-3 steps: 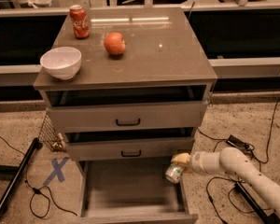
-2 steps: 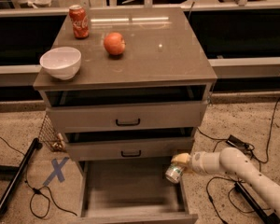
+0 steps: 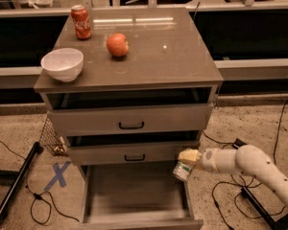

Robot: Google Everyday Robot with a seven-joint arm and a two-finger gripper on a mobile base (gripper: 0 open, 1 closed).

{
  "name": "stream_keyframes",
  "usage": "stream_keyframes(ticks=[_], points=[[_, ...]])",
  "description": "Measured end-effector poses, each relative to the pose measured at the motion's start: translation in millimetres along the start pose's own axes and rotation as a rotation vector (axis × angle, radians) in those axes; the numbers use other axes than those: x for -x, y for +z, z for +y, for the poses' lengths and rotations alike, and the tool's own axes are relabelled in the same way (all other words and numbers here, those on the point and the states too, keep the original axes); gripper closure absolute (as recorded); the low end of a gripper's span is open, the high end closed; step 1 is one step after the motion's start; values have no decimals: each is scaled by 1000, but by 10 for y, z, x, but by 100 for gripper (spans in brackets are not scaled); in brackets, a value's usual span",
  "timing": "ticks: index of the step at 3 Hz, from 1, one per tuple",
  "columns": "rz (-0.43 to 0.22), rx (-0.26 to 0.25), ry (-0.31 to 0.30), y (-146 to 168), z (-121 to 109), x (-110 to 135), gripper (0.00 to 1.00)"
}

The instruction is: Pick 7up can from bottom drawer and place on counter

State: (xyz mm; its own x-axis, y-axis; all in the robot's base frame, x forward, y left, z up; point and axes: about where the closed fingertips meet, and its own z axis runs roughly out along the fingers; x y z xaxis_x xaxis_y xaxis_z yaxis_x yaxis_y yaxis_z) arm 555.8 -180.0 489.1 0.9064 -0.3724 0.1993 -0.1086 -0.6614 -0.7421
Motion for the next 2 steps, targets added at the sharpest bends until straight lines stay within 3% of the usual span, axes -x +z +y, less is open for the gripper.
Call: stream_keyframes(ticks=[2], points=[[97,-26,-242,-1316,-1068,-68,100]])
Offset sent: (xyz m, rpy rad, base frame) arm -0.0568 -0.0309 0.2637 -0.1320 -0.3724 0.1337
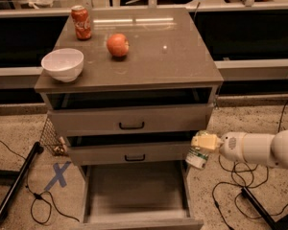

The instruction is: Pick 7up can from bottom drawer and place on counter

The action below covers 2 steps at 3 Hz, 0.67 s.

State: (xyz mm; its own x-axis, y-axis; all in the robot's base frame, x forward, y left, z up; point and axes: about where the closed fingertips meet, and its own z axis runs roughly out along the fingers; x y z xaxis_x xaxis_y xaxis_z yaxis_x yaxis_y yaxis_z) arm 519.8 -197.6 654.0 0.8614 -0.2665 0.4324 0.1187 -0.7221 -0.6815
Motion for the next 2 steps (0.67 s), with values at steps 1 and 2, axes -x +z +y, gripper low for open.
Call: stream_keyframes(ticks=[1,2], points=[[20,-21,-115,-326,-495,-204,100],[30,-55,-224,-544,-942,-421,100]])
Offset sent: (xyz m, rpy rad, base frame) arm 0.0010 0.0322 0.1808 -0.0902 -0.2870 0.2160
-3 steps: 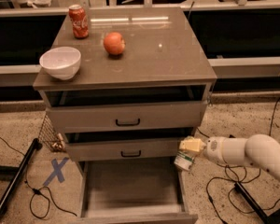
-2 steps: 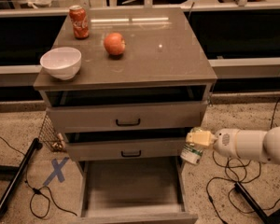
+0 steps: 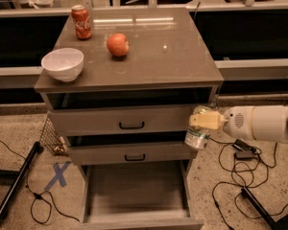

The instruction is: Pick 7up can from bottom drawer and place on counter

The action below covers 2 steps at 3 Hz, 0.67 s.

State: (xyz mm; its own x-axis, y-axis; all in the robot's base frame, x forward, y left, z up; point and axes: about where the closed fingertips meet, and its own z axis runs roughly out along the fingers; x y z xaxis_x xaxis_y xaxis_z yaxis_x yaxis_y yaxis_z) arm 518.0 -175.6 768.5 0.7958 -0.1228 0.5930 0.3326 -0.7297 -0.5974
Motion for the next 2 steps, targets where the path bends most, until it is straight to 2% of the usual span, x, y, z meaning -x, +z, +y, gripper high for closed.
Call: stream_keyframes(ticks=[1,2], points=[[53,-36,-118,-297,-282,-284,100],[53,-36,-119,-294,-281,-282,100]])
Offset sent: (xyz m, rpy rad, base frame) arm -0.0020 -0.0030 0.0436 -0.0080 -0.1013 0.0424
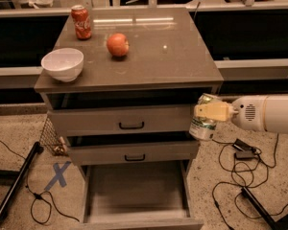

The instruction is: Pick 7up can from bottom drawer and place on counter

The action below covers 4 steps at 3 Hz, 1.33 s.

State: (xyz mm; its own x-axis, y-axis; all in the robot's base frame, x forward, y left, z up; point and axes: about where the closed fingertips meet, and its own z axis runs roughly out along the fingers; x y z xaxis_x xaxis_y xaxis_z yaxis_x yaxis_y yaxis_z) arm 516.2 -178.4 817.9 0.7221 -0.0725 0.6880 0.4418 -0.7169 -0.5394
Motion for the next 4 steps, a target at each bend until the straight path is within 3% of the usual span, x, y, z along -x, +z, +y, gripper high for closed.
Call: stream_keyframes(ticks=[1,2,3,4], points=[[9,6,-81,32,-10,-139,100],[94,-36,-282,57,-180,-733,100],[160,-68,-400,58,-326,-1137,100],[223,-53,-495,204,-326,-1505,100]])
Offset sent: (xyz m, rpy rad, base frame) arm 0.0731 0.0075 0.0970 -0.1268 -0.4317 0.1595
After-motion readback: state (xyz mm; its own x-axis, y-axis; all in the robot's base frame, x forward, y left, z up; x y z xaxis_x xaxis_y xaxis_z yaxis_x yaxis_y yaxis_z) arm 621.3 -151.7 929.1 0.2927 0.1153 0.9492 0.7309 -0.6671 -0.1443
